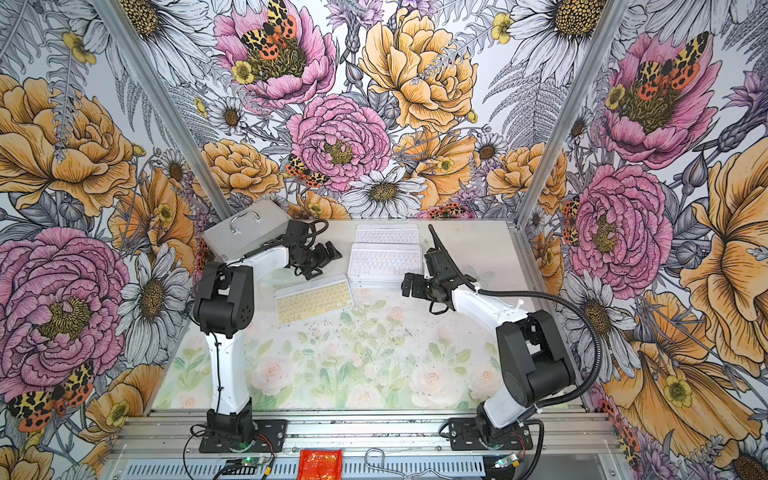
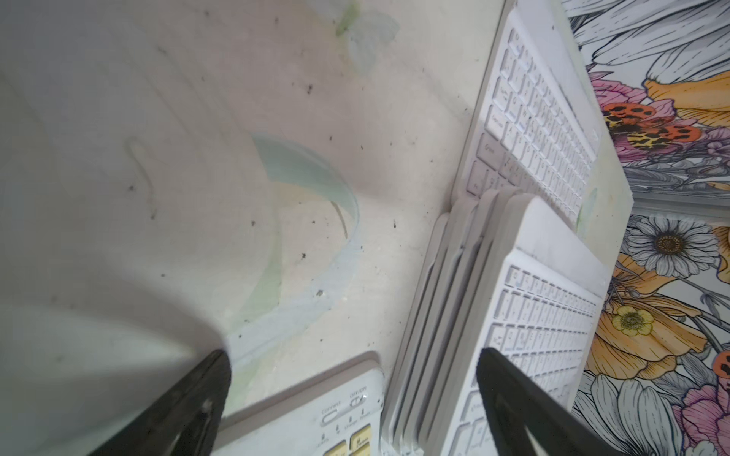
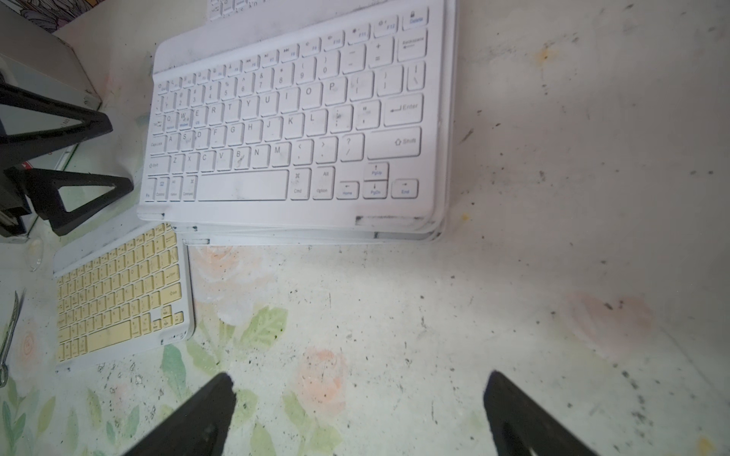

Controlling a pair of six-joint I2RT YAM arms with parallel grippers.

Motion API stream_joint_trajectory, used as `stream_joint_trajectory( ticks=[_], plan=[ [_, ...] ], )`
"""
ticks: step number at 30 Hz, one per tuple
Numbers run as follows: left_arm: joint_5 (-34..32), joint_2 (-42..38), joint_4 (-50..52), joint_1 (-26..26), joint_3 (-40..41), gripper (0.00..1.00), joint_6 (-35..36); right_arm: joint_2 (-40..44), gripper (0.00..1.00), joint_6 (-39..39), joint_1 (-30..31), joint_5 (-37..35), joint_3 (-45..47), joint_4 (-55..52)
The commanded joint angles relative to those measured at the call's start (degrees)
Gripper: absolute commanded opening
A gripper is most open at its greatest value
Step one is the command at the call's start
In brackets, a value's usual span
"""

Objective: Stack the numeric keypads
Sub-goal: Move the numeric keypad to the center of the board.

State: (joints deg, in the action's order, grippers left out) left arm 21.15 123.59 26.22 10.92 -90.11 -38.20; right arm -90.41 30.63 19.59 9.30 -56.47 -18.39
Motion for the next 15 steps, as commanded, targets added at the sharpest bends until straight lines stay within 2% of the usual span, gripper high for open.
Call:
stream_joint_trajectory(
  ticks=[1, 5, 15],
  plan=[
    [1.27, -2.58, -0.41, 0.6, 2.88, 0.99, -1.0, 2.24, 1.0, 0.77, 0.46, -0.93, -0.05, 0.81],
    [1.15, -5.04, -0.51, 1.74, 6.55, 0.99, -0.99, 2.79, 1.0, 0.55, 0.47, -1.35, 0.48, 0.78],
    [1.91, -15.05, -5.81, 4.64, 22.68, 0.99, -3.27, 3.25, 1.0, 1.51, 0.47, -1.22, 1.22, 0.86]
  ],
)
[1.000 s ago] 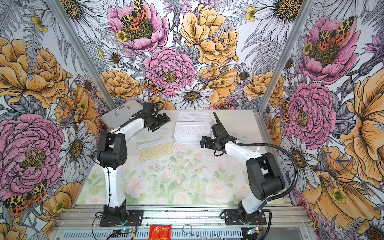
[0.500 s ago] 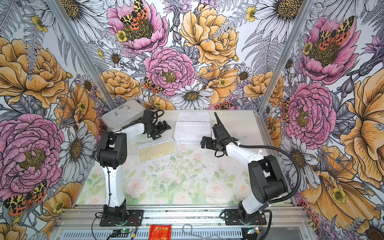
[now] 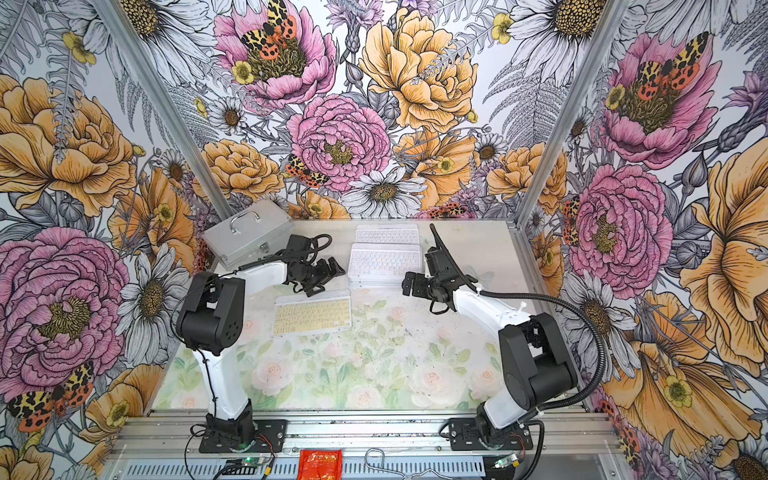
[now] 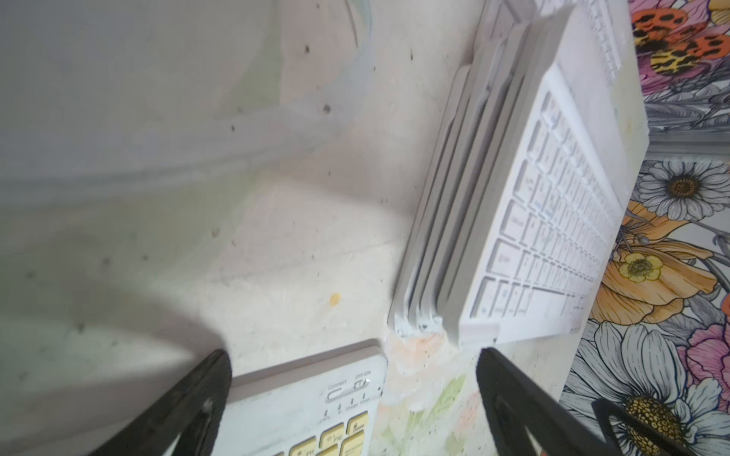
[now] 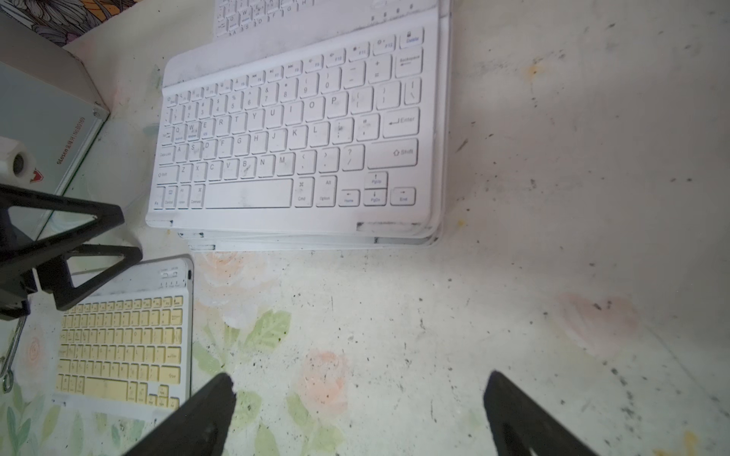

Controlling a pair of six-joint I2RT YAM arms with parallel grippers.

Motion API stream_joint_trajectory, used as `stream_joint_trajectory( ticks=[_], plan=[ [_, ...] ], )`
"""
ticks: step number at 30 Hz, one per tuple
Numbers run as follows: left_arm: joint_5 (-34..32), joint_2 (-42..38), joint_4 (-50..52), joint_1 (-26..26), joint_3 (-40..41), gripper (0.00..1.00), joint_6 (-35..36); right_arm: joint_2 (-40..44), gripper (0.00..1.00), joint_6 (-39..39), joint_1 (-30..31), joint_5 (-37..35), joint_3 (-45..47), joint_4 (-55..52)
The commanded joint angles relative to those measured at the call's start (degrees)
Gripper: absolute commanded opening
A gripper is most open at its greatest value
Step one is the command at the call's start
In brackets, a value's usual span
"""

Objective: Stack the numeric keypads
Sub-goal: Move the numeric keypad to the center of the board.

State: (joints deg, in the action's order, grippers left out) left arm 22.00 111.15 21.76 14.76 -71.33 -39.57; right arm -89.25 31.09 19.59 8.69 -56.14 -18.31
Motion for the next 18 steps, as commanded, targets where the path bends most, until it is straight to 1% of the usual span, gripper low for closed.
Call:
stream_joint_trajectory(
  ticks=[1, 4, 6, 8, 10, 12, 13, 16, 18],
  plan=[
    [1.69, -3.46, -2.31, 1.24, 5.06, 0.99, -2.44, 2.07, 1.0, 1.07, 0.46, -0.55, 1.02, 0.75],
    [3.62, -6.24, -2.65, 1.43, 6.88, 0.99, -2.83, 2.02, 1.0, 1.62, 0.69, 0.65, 1.15, 1.3],
    [3.59, -10.95, -0.91, 0.31, 6.99, 0.99, -2.41, 1.99, 1.0, 2.16, 1.01, 1.63, 1.38, 1.94],
    [0.87, -15.06, 5.13, -1.29, 5.65, 0.99, 0.37, 1.82, 1.0, 2.58, 1.88, 2.08, 1.64, 2.66],
    [-4.21, -18.32, 11.88, -2.93, 4.72, 0.99, 3.77, 1.19, 1.0, 2.91, 3.0, 2.11, 1.66, 3.09],
    [-9.32, -20.48, 16.97, -5.09, 5.94, 0.99, 5.86, 0.13, 1.0, 3.25, 4.31, 2.21, 1.72, 4.02],
    [-10.44, -21.19, 17.84, -6.65, 7.92, 0.99, 6.52, -0.5, 1.0, 3.48, 5.02, 2.16, 1.65, 4.67],
    [-10.38, -22.7, 18.23, -11.71, 14.86, 0.99, 6.8, -2.5, 1.0, 3.68, 7.19, 2.47, 0.68, 5.95],
    [-13.05, -25.17, 18.14, -13.14, 18.06, 0.99, 6.46, -3.71, 1.0, 3.59, 8.84, 2.47, -0.33, 6.0]
  ],
)
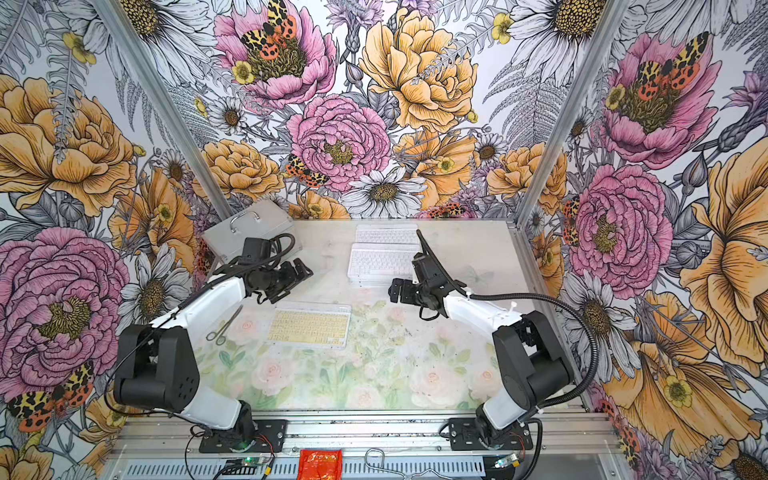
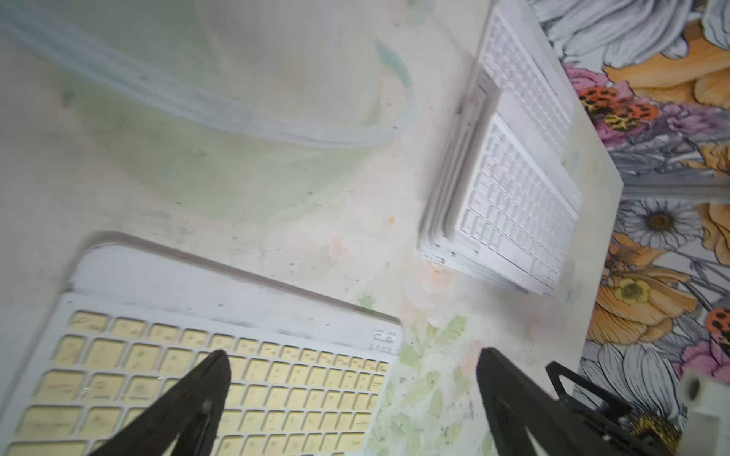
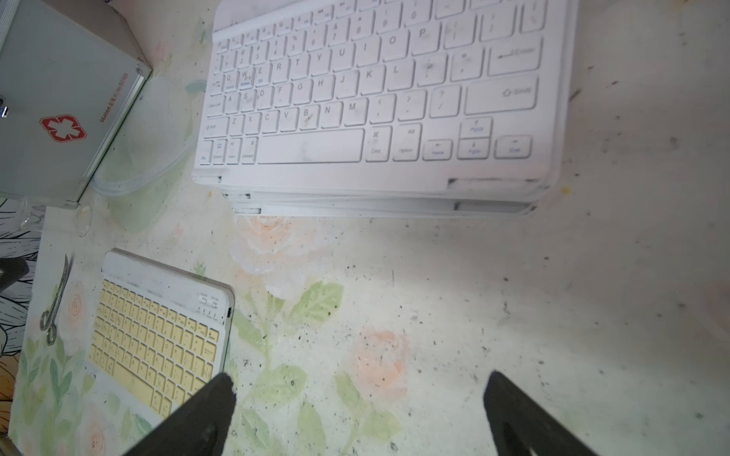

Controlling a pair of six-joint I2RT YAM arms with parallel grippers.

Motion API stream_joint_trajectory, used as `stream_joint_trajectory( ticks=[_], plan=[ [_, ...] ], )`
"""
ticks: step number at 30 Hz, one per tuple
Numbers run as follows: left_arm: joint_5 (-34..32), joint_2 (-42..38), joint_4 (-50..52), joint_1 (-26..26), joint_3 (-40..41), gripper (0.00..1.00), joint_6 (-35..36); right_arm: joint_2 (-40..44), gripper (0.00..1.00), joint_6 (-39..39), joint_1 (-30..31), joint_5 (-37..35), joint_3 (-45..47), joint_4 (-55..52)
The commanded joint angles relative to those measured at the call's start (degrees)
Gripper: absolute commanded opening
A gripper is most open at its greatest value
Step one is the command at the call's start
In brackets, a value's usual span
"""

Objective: Stack the numeric keypads
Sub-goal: Move the numeric keypad to the center of the board.

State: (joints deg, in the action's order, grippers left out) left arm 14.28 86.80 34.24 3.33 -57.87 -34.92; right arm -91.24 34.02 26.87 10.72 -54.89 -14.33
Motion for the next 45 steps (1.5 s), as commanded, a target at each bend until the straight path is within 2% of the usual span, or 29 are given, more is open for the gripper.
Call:
stream_joint_trajectory(
  ticks=[1, 8, 14, 17, 21, 31, 41, 45],
  plan=[
    [-6.63, -2.24, 5.66, -1.78, 5.69, 0.99, 1.49, -2.34, 1.0, 0.69, 2.34, 0.57, -2.09, 2.16],
    [-10.74, -5.77, 3.91, -3.72, 10.75, 0.99, 0.55, -7.22, 1.0, 1.78, 7.18, 1.99, -4.42, 3.79],
    [-15.43, -6.85, 2.57, -4.56, 11.93, 0.99, 0.53, -8.61, 1.0, 2.7, 9.12, 2.9, -4.74, 5.0],
    [-14.63, -5.91, -0.53, -4.87, 12.93, 0.99, 0.39, -8.82, 1.0, 2.96, 9.34, 3.14, -5.11, 4.92],
    [-9.5, -4.03, -5.49, -4.69, 14.66, 0.99, 0.06, -8.53, 1.0, 3.24, 9.34, 3.5, -5.22, 4.85],
    [-3.6, 4.01, -11.34, 1.2, 14.87, 0.99, -1.66, -10.28, 1.0, 8.12, 9.35, 7.82, -3.08, 9.02],
    [-0.89, 7.52, -16.07, 12.88, 14.22, 0.99, -8.25, -10.09, 1.0, 16.4, 8.98, 11.32, 2.83, 15.67],
    [-0.74, 8.32, -17.33, 15.01, 13.97, 0.99, -9.34, -8.88, 1.0, 18.44, 8.96, 10.71, 6.85, 18.19]
  ],
)
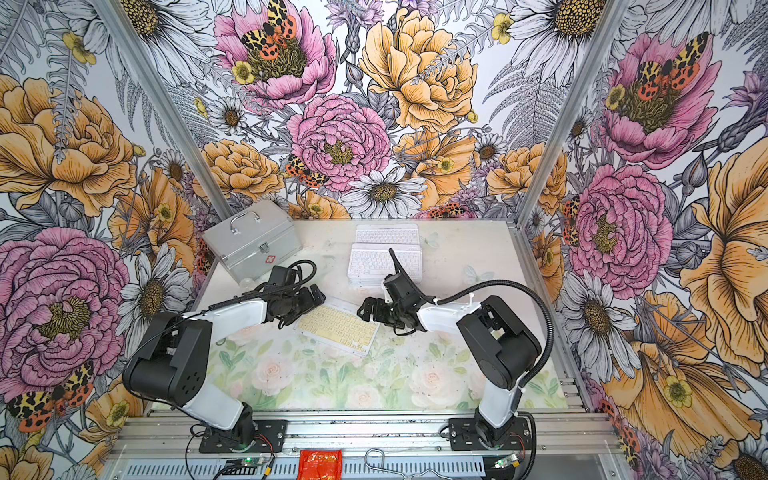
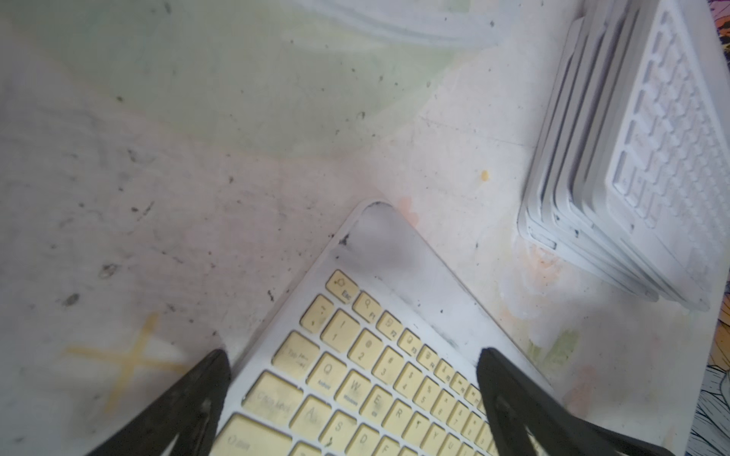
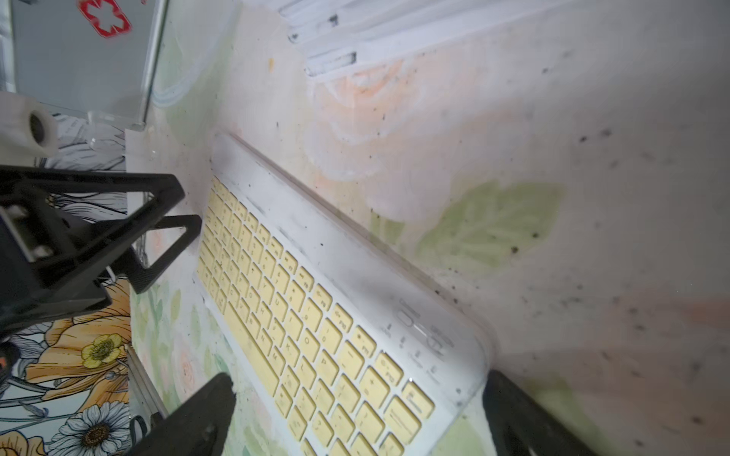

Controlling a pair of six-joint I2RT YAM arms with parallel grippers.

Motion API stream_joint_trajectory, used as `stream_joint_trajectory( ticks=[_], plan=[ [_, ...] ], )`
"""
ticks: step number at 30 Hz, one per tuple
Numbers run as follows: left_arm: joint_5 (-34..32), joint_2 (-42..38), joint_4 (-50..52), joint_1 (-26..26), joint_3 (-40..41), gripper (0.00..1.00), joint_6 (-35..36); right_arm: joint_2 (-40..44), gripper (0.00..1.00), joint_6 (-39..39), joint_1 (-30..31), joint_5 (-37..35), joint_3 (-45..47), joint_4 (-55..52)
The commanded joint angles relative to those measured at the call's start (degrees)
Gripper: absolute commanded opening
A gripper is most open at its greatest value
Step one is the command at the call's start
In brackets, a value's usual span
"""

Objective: Stack the numeric keypads
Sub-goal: Move the numeric keypad to the center of the board.

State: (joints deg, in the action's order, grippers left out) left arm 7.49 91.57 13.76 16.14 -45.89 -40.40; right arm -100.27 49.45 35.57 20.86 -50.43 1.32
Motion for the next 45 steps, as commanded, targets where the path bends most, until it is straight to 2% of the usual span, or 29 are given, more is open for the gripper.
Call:
stream_joint_trajectory(
  ticks=[1, 9, 15, 26, 33, 42, 45],
  plan=[
    [6.21, 3.79, 2.81, 2.48, 1.91, 0.99, -4.05, 0.26, 1.0, 3.26, 0.22, 0.18, 3.07, 2.82],
    [8.3, 4.8, 0.13, 6.35, 0.82, 0.99, -6.27, 0.22, 1.0, 5.56, -1.26, 1.23, 5.58, 8.13],
    [10.1, 6.58, -3.81, 9.57, 0.17, 0.99, -8.8, 2.74, 1.0, 4.35, -4.44, 2.2, 6.78, 9.33],
    [12.29, 14.58, -7.45, 16.26, -7.29, 0.99, -12.49, 6.3, 1.0, -1.72, -17.69, 3.3, 9.92, 5.6],
    [12.69, 16.33, -7.85, 16.38, -8.6, 0.99, -12.57, 4.84, 1.0, -3.75, -24.74, 4.7, 7.81, 5.04],
    [12.65, 16.67, -7.92, 15.69, -8.21, 0.99, -12.41, -1.8, 1.0, -4.5, -29.1, 5.75, 3.53, 7.76],
    [12.9, 16.71, -7.96, 15.38, -7.99, 0.99, -12.29, -3.23, 1.0, -3.99, -29.38, 8.03, 2.33, 9.75]
  ],
)
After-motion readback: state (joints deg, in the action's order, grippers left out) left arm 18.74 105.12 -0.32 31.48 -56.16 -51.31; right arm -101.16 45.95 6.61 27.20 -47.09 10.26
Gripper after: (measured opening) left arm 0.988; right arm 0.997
